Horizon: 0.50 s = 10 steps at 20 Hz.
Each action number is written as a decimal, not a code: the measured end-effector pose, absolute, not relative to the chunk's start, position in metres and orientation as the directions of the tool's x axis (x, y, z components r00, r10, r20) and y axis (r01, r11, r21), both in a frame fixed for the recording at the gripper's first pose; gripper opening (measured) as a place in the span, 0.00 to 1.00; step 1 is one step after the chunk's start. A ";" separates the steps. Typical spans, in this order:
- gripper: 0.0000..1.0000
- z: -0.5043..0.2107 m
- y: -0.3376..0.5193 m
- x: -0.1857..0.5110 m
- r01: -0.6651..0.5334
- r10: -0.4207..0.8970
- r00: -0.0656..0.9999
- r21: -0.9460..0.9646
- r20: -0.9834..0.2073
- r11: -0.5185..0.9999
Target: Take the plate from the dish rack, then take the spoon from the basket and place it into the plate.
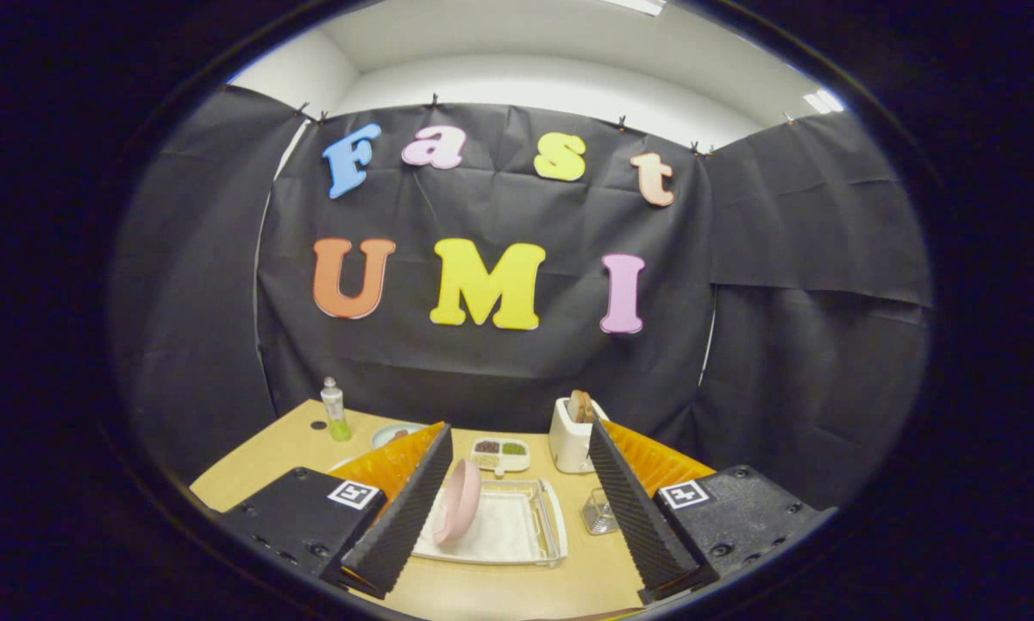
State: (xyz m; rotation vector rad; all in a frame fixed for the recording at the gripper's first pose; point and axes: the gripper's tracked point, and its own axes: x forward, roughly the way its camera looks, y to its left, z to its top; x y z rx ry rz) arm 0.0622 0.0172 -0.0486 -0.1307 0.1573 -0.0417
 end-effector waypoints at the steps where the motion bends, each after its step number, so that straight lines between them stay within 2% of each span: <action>1: 1.00 -0.056 0.022 0.073 0.027 -0.054 0.980 -0.141 -0.190 0.990; 5: 1.00 -0.088 0.037 0.125 -0.004 -0.054 0.933 -0.161 -0.355 0.987; 10: 1.00 -0.128 0.055 0.186 -0.045 -0.070 0.818 -0.185 -0.571 0.982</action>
